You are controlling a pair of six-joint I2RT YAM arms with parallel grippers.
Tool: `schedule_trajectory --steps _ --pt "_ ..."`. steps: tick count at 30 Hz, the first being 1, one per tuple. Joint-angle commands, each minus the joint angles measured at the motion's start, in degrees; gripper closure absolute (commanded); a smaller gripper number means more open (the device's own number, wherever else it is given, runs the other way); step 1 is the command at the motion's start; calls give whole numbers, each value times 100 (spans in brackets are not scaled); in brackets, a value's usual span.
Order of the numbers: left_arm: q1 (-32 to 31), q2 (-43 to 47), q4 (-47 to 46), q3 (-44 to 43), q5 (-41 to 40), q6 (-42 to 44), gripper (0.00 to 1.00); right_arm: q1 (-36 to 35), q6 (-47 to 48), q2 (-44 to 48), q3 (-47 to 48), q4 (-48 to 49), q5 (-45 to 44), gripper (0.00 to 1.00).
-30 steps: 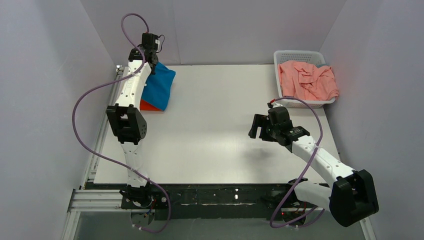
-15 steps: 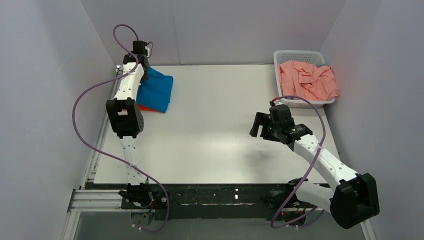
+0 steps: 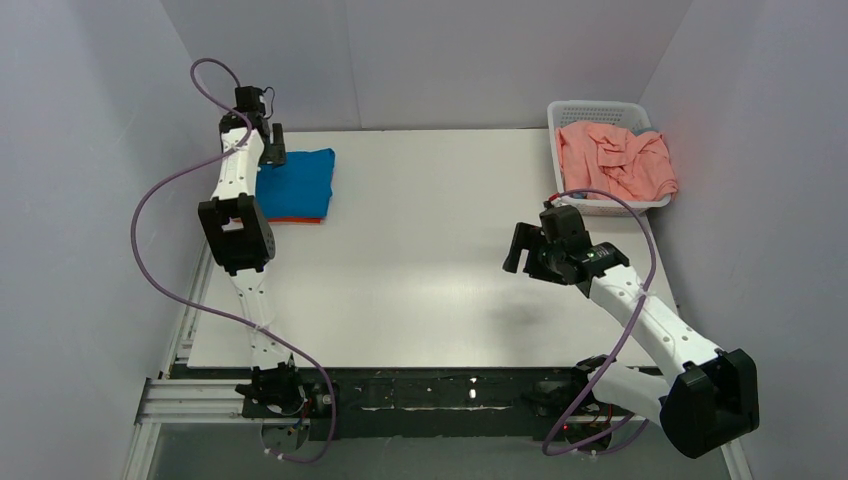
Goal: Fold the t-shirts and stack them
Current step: Put the neatly folded tshirt into the corner of the board with the left arm, then reset both arms
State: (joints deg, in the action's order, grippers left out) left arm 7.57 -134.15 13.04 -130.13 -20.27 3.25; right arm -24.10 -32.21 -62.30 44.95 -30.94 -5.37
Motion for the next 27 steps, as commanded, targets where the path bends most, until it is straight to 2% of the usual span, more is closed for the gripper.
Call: schedule_trajectory --steps 1,4,7,10,14,16,19,24,27 --pt "48 -97 312 -339 -225 -278 2 19 -93 71 312 -241 -231 8" --pt "63 13 492 -484 -276 -617 2 19 -124 148 321 -263 -305 8" --pt "60 304 621 -354 43 -837 2 19 -166 237 328 -266 -437 6" --pt "60 842 760 55 600 -1260 2 19 -215 346 329 -260 -581 4" --pt "49 1876 1102 887 1899 -2248 2 19 -260 528 314 -154 -673 3" --pt "-5 2598 1043 1786 2671 -2833 2 19 -292 617 325 -99 -633 3" --pt "-370 3934 551 3372 2890 -3433 2 20 -309 757 374 -75 -553 3" --pt "-1810 5785 195 5782 2294 -3525 2 28 -264 1138 198 23 -506 2" --pt "-2484 6725 85 7065 2286 -3879 2 28 -241 1480 -9 112 -594 3"
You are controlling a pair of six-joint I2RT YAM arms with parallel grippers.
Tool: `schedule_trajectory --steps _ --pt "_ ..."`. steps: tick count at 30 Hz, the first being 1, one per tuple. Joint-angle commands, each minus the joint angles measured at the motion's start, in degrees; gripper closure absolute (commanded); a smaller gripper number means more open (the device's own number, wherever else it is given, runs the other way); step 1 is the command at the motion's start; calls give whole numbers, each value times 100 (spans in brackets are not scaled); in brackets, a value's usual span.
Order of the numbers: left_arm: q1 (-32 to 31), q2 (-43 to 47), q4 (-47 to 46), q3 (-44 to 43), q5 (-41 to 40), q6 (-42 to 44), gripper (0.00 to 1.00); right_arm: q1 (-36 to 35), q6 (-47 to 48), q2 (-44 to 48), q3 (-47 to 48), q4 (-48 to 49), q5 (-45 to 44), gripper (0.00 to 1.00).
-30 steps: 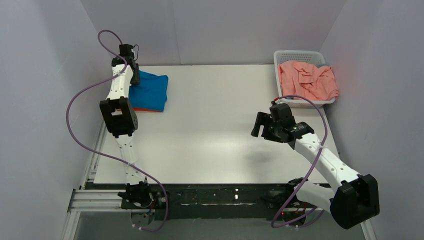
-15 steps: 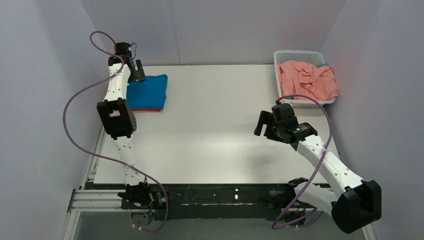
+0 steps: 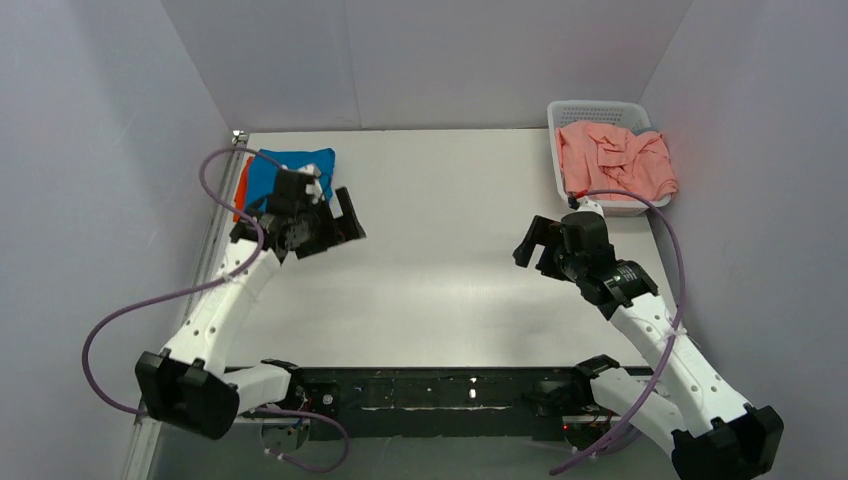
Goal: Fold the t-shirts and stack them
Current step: Reset both arms
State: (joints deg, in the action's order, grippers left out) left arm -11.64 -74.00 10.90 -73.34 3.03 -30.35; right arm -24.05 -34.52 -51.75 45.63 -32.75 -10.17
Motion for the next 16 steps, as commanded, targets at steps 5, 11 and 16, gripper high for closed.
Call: schedule_trajectory --steps 5,11,16 --pt "-1391 1919 740 2631 -601 -550 2 23 -21 1057 -365 323 -468 3" --pt "-1510 3297 1600 3510 -1527 -743 2 24 -71 1565 -822 410 -848 3" --pt "-1522 3651 1758 3691 -1892 -803 2 23 -84 1535 -934 318 -846 3"
